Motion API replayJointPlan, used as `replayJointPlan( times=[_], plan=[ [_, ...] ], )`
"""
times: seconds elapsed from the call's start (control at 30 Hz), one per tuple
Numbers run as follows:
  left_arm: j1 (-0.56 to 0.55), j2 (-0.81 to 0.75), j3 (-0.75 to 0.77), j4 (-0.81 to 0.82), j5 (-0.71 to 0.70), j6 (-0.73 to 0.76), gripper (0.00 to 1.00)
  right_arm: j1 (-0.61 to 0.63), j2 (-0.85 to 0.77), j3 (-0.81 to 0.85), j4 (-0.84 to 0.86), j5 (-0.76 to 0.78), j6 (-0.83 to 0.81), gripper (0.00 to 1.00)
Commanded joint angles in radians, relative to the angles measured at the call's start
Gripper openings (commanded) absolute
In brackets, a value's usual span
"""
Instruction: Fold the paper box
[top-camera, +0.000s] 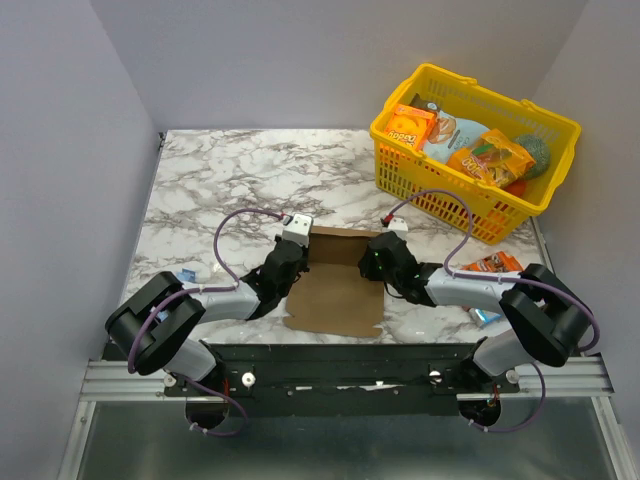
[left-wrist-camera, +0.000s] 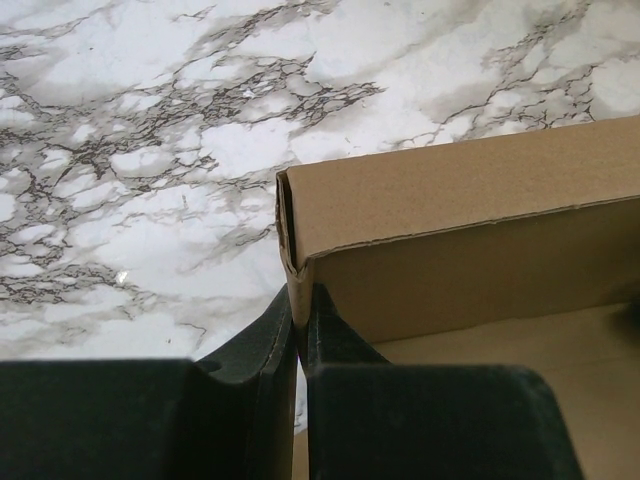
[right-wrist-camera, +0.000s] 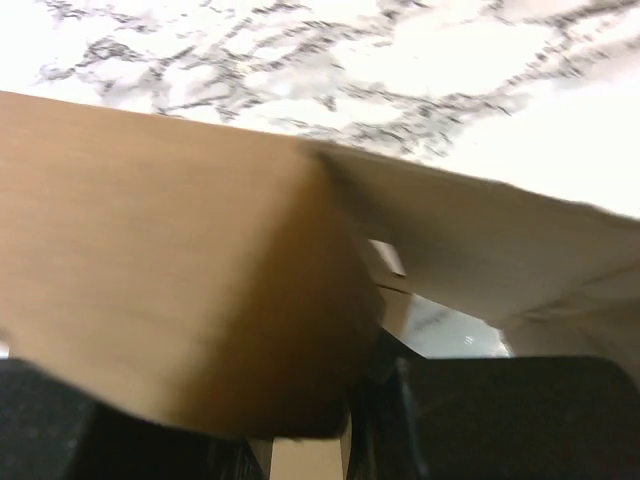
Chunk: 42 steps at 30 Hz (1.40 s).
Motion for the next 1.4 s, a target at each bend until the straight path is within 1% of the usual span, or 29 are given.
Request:
replayJointPlan(
  times=[0.0,0.07,0.13,0.17,0.2,0.27,0.3,0.37,0.4,0.47,0.5,0.53,0.57,0.6,0.63,0.67,0.7,0.73,0.77,0.8,0.87,0.93,1.0,1.03,1.1,1.13,1.17,1.23,1.37],
  plan=[
    [-0.014,0.018,0.016,-0.016,-0.016,-0.008,0.10,0.028,0.047,0.064,-0.043,0.074,-0.010,0.36],
    [-0.013,0.021,0.017,-0.028,-0.039,-0.016,0.07,0.029,0.038,0.066,-0.057,0.077,-0.006,0.38],
    [-0.014,0.025,0.022,-0.039,-0.064,-0.020,0.05,0.037,0.015,0.058,-0.064,0.076,-0.015,0.45],
    [-0.014,0.032,0.029,-0.059,-0.088,-0.022,0.04,0.040,-0.023,0.054,-0.066,0.074,-0.024,0.49],
    [-0.013,0.033,0.034,-0.068,-0.099,-0.025,0.03,0.052,-0.045,0.034,-0.069,0.064,-0.030,0.55],
    [-0.008,0.041,0.045,-0.091,-0.120,-0.025,0.00,0.064,-0.097,0.003,-0.069,0.027,-0.065,0.59],
    [-0.007,0.042,0.049,-0.102,-0.134,-0.025,0.00,0.074,-0.152,-0.012,-0.068,-0.032,-0.082,0.62],
    [0.007,0.048,0.059,-0.122,-0.142,-0.029,0.00,0.080,-0.212,-0.058,-0.075,-0.096,-0.127,0.63],
    [0.012,0.049,0.060,-0.125,-0.142,-0.034,0.00,0.080,-0.287,-0.071,-0.081,-0.154,-0.138,0.64],
    [0.022,0.050,0.062,-0.131,-0.137,-0.037,0.00,0.080,-0.364,-0.083,-0.133,-0.182,-0.150,0.65],
    [0.026,0.047,0.060,-0.133,-0.136,-0.039,0.00,0.080,-0.397,-0.075,-0.149,-0.197,-0.159,0.68],
    [0.026,0.045,0.059,-0.127,-0.130,-0.039,0.00,0.080,-0.454,-0.057,-0.228,-0.194,-0.182,0.71],
    [0.026,0.042,0.056,-0.125,-0.128,-0.039,0.00,0.078,-0.471,0.004,-0.267,-0.194,-0.194,0.72],
    [0.026,0.041,0.054,-0.122,-0.128,-0.039,0.00,0.074,-0.481,0.042,-0.314,-0.165,-0.202,0.76],
    [0.027,0.039,0.053,-0.122,-0.127,-0.040,0.00,0.066,-0.482,0.079,-0.396,-0.148,-0.223,0.77],
    [0.027,0.039,0.053,-0.120,-0.127,-0.040,0.00,0.049,-0.481,0.146,-0.423,-0.139,-0.236,0.80],
    [0.027,0.039,0.053,-0.122,-0.123,-0.040,0.00,-0.012,-0.475,0.170,-0.437,-0.174,-0.251,0.84],
    [0.027,0.038,0.051,-0.120,-0.122,-0.042,0.00,-0.059,-0.467,0.187,-0.445,-0.215,-0.263,0.84],
    [0.026,0.038,0.051,-0.119,-0.119,-0.042,0.00,-0.110,-0.446,0.195,-0.440,-0.260,-0.267,0.84],
    [0.027,0.036,0.049,-0.117,-0.119,-0.043,0.00,-0.200,-0.435,0.192,-0.425,-0.353,-0.273,0.84],
    [0.026,0.038,0.049,-0.117,-0.117,-0.042,0.00,-0.251,-0.392,0.187,-0.371,-0.403,-0.329,0.84],
    [0.027,0.036,0.053,-0.122,-0.119,-0.039,0.00,-0.264,-0.366,0.179,-0.345,-0.404,-0.395,0.85],
    [0.027,0.030,0.048,-0.126,-0.122,-0.037,0.00,-0.265,-0.356,0.157,-0.319,-0.407,-0.412,0.85],
    [0.027,0.027,0.046,-0.126,-0.123,-0.037,0.00,-0.267,-0.361,0.115,-0.272,-0.407,-0.415,0.86],
    [0.027,0.021,0.045,-0.123,-0.126,-0.036,0.00,-0.287,-0.378,0.069,-0.220,-0.415,-0.396,0.86],
    [0.027,0.021,0.045,-0.125,-0.125,-0.037,0.00,-0.296,-0.384,0.043,-0.154,-0.430,-0.376,0.86],
    [0.027,0.019,0.045,-0.123,-0.125,-0.037,0.00,-0.307,-0.390,-0.001,-0.120,-0.453,-0.365,0.86],
    [0.027,0.018,0.043,-0.123,-0.119,-0.036,0.00,-0.322,-0.402,-0.040,-0.033,-0.510,-0.348,0.86],
    [0.026,0.021,0.046,-0.122,-0.111,-0.039,0.00,-0.331,-0.384,-0.100,0.054,-0.553,-0.355,0.87]
  ],
)
